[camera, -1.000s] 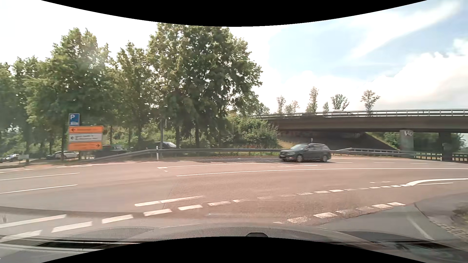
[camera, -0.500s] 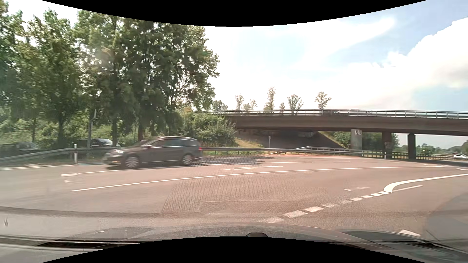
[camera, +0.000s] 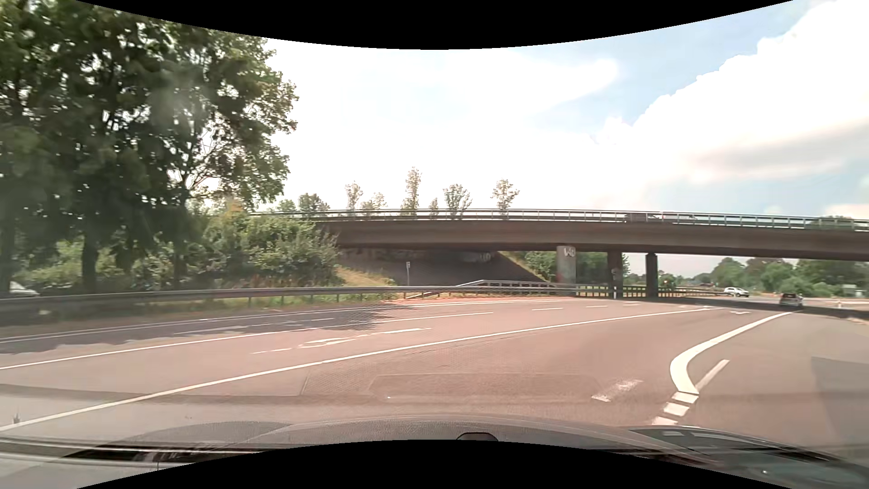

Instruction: Follow the waypoints while adhering to traffic rules and regulations

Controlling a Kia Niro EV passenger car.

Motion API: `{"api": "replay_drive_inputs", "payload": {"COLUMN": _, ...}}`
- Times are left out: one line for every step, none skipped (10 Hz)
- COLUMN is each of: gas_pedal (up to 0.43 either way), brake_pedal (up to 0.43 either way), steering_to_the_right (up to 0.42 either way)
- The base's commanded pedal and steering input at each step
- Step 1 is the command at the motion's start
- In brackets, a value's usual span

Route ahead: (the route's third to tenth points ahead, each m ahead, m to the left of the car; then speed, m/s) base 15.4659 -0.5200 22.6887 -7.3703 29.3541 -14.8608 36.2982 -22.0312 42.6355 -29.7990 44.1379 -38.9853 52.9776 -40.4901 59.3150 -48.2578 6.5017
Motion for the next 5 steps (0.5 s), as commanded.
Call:
{"api": "replay_drive_inputs", "payload": {"gas_pedal": 0.240, "brake_pedal": 0.000, "steering_to_the_right": 0.280}}
{"api": "replay_drive_inputs", "payload": {"gas_pedal": 0.260, "brake_pedal": 0.000, "steering_to_the_right": 0.262}}
{"api": "replay_drive_inputs", "payload": {"gas_pedal": 0.260, "brake_pedal": 0.000, "steering_to_the_right": 0.251}}
{"api": "replay_drive_inputs", "payload": {"gas_pedal": 0.268, "brake_pedal": 0.000, "steering_to_the_right": 0.243}}
{"api": "replay_drive_inputs", "payload": {"gas_pedal": 0.268, "brake_pedal": 0.000, "steering_to_the_right": 0.241}}
